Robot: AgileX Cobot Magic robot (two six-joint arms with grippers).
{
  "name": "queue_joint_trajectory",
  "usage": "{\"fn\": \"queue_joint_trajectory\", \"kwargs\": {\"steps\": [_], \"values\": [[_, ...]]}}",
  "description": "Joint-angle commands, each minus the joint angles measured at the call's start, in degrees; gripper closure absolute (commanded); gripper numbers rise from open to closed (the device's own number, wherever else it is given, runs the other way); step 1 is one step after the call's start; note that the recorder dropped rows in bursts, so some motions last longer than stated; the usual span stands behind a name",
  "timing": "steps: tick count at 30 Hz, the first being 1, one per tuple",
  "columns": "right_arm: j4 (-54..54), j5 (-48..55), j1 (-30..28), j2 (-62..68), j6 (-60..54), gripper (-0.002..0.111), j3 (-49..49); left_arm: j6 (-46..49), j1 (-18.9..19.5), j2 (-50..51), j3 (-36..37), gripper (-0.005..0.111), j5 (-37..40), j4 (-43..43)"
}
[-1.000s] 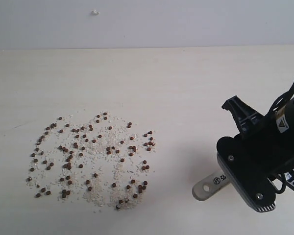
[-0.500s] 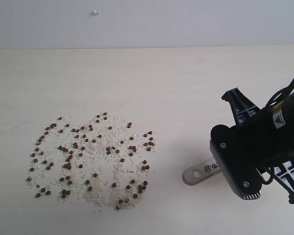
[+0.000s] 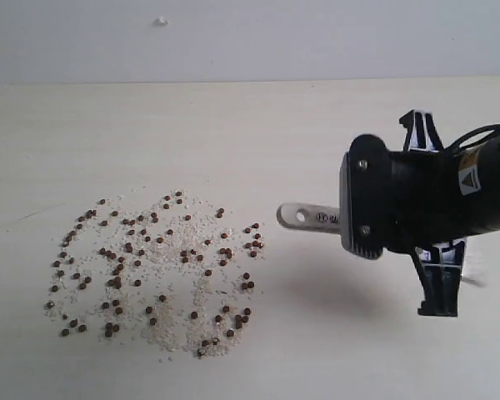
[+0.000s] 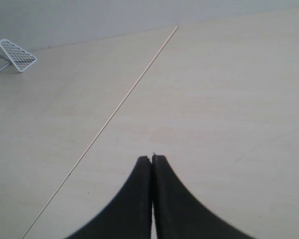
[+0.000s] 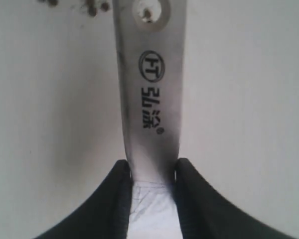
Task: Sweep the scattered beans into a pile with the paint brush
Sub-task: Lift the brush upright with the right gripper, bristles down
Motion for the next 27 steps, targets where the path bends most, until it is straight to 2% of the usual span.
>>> {"fn": "queue_joint_trajectory", "kwargs": {"steps": [1,2,5,8,10,11,27], "values": [[-3.1,-4.61,-0.33,-2.52,21.94,0.108,-0.5,-0.47,-0.33,-0.34,-0.03,0.107,0.0,0.08],[-7.85,-5.72,-0.33,-3.34,32.1,0.108,-0.5,-0.47,-0.33,-0.34,-0.03,0.107,0.0,0.08],[-19.46,-6.23,-0.33,-4.83,52.53,0.108,-0.5,-0.47,-0.33,-0.34,-0.03,0.107,0.0,0.08],[-42.33,-4.45,-0.33,-6.79,91.46,0.108,-0.5,-0.47,-0.33,-0.34,-0.03,0.107,0.0,0.08],[-48.75,-2.66,-0.33,-6.9,106.24,0.108,-0.5,-0.47,-0.33,-0.34,-0.03,0.107,0.0,0.08],[-50.19,-2.11,-0.33,-6.9,110.23,0.108,-0.5,-0.47,-0.33,-0.34,-0.03,0.107,0.0,0.08],[-50.18,-3.57,-0.33,-6.9,111.41,0.108,-0.5,-0.47,-0.33,-0.34,-0.03,0.107,0.0,0.08]]}}
